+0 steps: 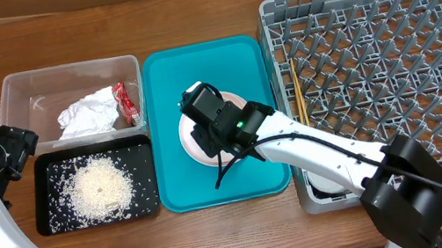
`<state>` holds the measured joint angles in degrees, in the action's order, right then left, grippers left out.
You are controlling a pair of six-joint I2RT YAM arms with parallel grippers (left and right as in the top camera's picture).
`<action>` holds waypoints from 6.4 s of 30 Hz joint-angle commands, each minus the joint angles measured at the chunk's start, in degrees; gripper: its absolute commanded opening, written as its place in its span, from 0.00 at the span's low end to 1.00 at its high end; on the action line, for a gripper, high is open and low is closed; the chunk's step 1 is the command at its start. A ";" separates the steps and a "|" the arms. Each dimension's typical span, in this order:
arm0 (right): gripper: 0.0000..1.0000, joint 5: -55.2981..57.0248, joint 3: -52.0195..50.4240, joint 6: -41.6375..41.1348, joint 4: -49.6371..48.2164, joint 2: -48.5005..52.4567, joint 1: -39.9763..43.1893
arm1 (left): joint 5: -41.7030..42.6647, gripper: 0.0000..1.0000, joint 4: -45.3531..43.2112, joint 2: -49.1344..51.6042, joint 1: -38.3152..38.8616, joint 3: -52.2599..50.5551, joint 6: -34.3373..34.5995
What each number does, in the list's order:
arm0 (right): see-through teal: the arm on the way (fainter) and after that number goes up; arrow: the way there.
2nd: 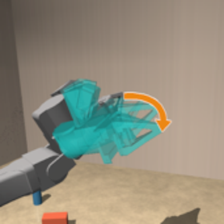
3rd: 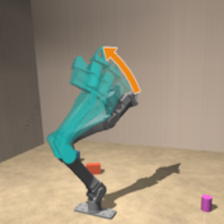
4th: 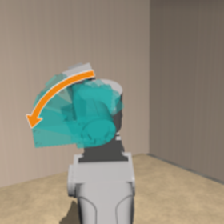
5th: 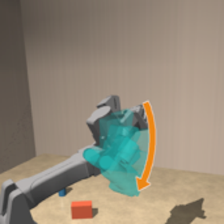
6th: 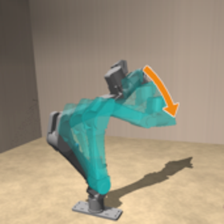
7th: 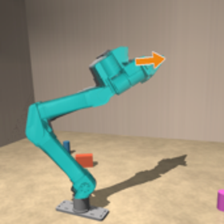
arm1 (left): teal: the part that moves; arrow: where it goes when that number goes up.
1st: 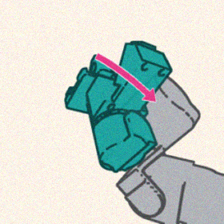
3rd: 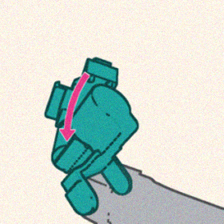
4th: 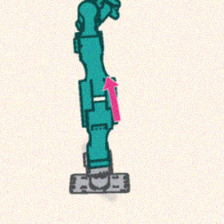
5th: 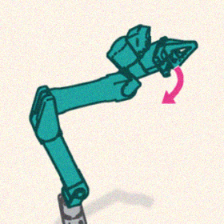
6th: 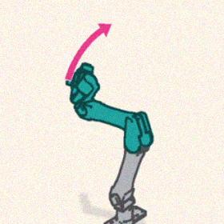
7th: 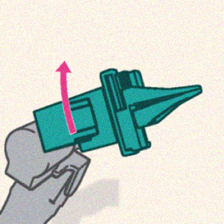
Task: Sort waste into correct bins and load items into the dishwasher
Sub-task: 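Lower the right gripper and grasp the rim of the cream cup, then lift the cream cup and carry it right over the grey rack, then lower the cup into the rack's upper-left corner and open the gripper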
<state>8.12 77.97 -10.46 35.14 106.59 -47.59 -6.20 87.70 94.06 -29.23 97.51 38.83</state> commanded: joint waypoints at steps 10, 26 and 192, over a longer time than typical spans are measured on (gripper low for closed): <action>0.21 2.45 -0.76 -0.02 -0.81 0.26 0.11 | -0.17 1.00 0.04 -0.68 0.39 1.33 0.59; 0.21 3.04 -0.76 1.20 -0.33 0.28 0.11 | -0.17 1.00 0.04 -0.68 0.39 1.33 0.59; 0.04 -74.97 20.68 2.99 4.63 22.38 52.70 | -0.17 1.00 0.04 -0.68 0.39 1.33 0.59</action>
<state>-75.90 99.44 -10.68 37.85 127.98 4.54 -6.20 87.68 94.06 -29.23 97.56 38.83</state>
